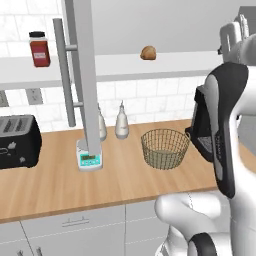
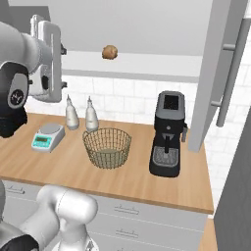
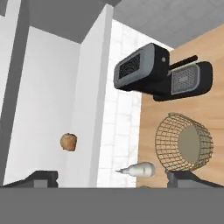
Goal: Open the cabinet, pick up the bread from the cabinet and place it in the basket. Then move the basket to the dining counter.
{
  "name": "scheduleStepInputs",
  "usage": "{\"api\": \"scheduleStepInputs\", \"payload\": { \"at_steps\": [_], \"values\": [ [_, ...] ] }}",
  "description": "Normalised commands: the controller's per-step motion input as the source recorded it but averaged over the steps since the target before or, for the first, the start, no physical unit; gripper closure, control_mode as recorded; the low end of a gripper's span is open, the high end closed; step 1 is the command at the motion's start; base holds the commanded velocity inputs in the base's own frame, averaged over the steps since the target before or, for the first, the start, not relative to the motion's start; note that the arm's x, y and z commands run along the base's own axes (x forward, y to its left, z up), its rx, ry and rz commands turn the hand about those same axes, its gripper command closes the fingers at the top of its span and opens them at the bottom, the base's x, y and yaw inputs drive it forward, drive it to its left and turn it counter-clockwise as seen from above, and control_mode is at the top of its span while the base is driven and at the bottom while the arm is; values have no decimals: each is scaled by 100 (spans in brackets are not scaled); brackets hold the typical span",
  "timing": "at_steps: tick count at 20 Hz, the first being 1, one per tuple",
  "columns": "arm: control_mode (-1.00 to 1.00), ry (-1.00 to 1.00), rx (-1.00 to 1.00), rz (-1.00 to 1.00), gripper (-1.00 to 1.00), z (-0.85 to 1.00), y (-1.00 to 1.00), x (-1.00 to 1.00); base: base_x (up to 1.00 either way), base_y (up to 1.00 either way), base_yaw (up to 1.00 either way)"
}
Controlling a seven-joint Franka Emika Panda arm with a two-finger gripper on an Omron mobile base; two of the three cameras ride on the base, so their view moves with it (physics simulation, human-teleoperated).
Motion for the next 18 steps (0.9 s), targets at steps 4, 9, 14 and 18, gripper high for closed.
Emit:
{"api": "scheduleStepInputs", "payload": {
  "at_steps": [4,9,14,18],
  "values": [
    [-100,6,-61,77,-100,-83,-1,0,0,0,0],
    [-100,16,-65,66,-100,-17,0,0,0,0,0],
    [-100,11,-76,50,-100,7,6,16,0,0,0],
    [-100,-15,-44,28,-100,4,30,83,0,0,0]
  ]
}}
